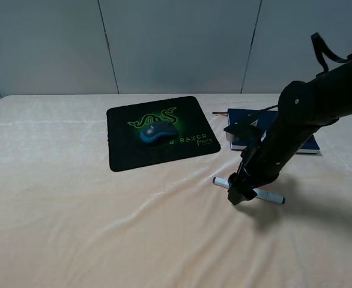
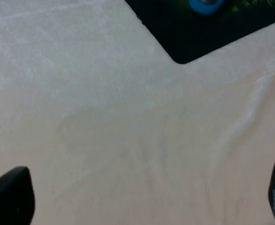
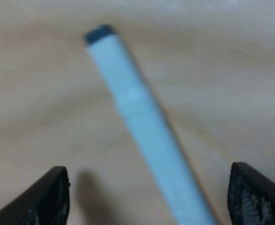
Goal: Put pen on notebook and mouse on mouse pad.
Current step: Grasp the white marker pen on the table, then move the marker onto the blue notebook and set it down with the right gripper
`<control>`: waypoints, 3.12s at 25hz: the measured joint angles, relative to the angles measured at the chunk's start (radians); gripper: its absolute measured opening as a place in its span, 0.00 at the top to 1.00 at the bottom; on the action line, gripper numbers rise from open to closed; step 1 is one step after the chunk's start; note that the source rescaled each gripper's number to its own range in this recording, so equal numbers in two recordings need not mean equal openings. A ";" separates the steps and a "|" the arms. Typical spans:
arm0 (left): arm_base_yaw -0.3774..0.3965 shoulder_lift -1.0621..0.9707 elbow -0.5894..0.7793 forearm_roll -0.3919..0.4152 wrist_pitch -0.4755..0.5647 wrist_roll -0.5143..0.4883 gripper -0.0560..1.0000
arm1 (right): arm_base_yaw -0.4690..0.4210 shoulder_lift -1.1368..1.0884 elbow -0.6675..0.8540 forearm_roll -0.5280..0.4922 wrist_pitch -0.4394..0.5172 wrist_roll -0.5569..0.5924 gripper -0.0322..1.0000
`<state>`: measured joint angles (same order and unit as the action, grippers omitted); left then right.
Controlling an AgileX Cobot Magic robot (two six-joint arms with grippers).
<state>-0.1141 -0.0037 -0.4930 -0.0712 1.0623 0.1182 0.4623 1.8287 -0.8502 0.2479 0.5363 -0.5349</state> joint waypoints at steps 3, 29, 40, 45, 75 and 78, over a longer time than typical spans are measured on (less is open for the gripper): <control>0.000 0.000 0.000 0.000 0.000 0.000 0.00 | 0.080 0.000 0.000 -0.100 -0.036 0.086 0.28; 0.000 0.000 0.000 0.000 0.000 0.000 0.00 | 0.120 0.029 0.000 -0.288 -0.076 0.245 0.97; 0.000 0.000 0.000 0.000 0.000 0.000 0.00 | 0.120 0.029 -0.065 -0.288 0.044 0.249 0.97; 0.000 0.000 0.000 0.000 0.000 0.000 0.00 | 0.120 0.029 -0.218 -0.288 0.194 0.252 0.97; 0.000 0.000 0.000 0.000 0.000 0.000 0.00 | -0.250 0.335 -0.826 -0.272 0.428 0.173 0.97; 0.000 0.000 0.000 0.000 0.000 0.000 0.00 | -0.263 0.359 -0.827 -0.271 0.412 0.172 0.97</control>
<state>-0.1141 -0.0037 -0.4930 -0.0715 1.0623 0.1182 0.1991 2.1877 -1.6768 -0.0227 0.9483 -0.3626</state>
